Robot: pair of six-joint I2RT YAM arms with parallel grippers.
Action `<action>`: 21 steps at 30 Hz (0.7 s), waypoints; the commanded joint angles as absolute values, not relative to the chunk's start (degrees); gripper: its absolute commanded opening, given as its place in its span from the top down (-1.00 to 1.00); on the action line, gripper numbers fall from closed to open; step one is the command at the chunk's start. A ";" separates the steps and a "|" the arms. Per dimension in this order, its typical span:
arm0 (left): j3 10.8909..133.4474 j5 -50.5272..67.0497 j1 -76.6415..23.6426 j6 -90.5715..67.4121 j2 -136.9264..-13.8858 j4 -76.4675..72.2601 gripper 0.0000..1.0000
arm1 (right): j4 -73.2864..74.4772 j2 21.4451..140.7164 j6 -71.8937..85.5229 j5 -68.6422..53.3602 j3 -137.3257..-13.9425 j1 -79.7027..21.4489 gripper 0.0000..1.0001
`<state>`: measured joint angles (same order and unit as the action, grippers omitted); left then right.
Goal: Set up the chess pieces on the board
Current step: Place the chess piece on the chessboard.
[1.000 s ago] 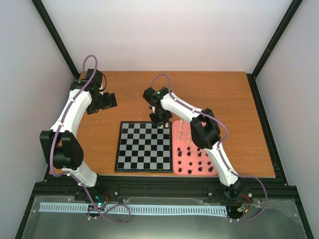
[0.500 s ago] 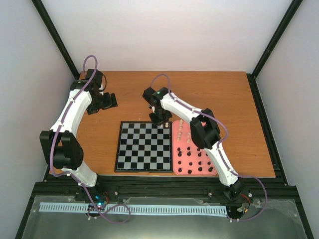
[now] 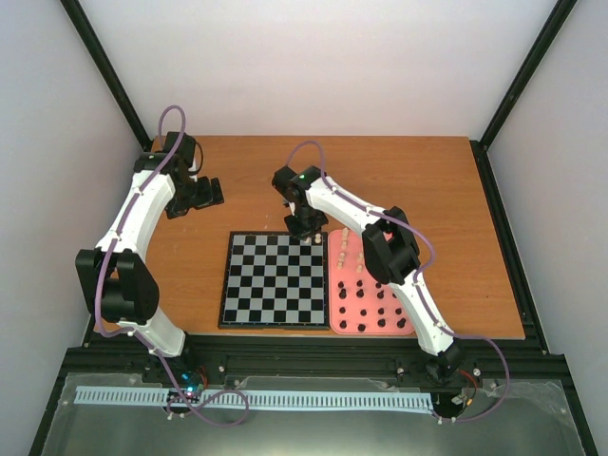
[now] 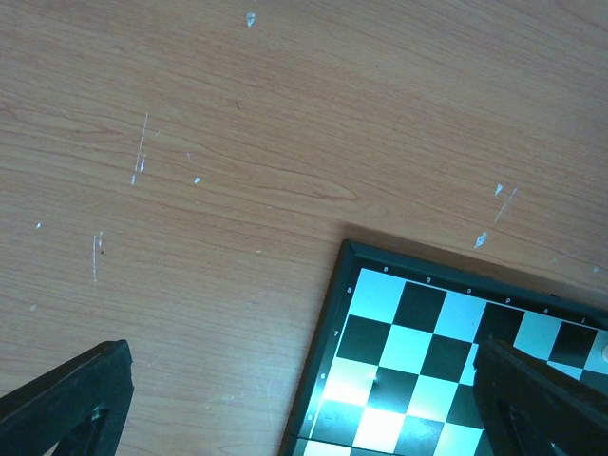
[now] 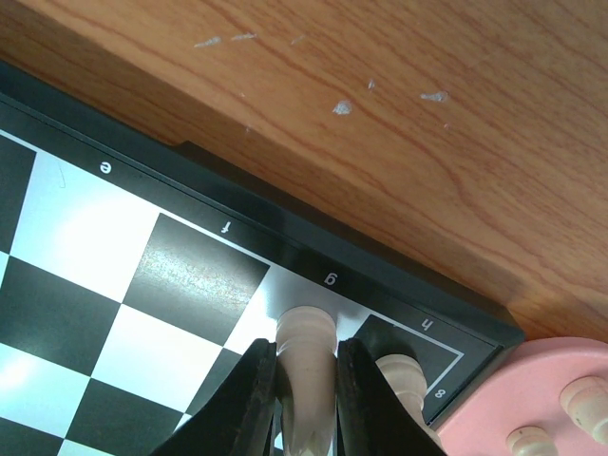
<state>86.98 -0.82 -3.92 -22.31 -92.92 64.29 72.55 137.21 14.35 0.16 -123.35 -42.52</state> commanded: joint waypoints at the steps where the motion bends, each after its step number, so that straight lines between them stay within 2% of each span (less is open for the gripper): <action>1: 87.32 -0.38 -4.00 -22.41 -91.43 63.45 -1.00 | 71.10 139.38 13.79 -0.10 -124.26 -42.71 0.88; 17: 87.20 0.00 -3.96 -22.28 -91.38 63.39 -1.00 | 71.13 139.96 13.53 -0.70 -124.72 -42.71 0.82; 19: 87.11 0.00 -4.00 -22.24 -91.38 63.37 -1.00 | 71.07 139.80 13.41 -1.14 -124.69 -42.76 0.79; 21: 87.13 0.01 -4.00 -22.26 -91.32 63.37 -1.00 | 70.65 139.61 13.07 -1.52 -124.53 -42.72 0.66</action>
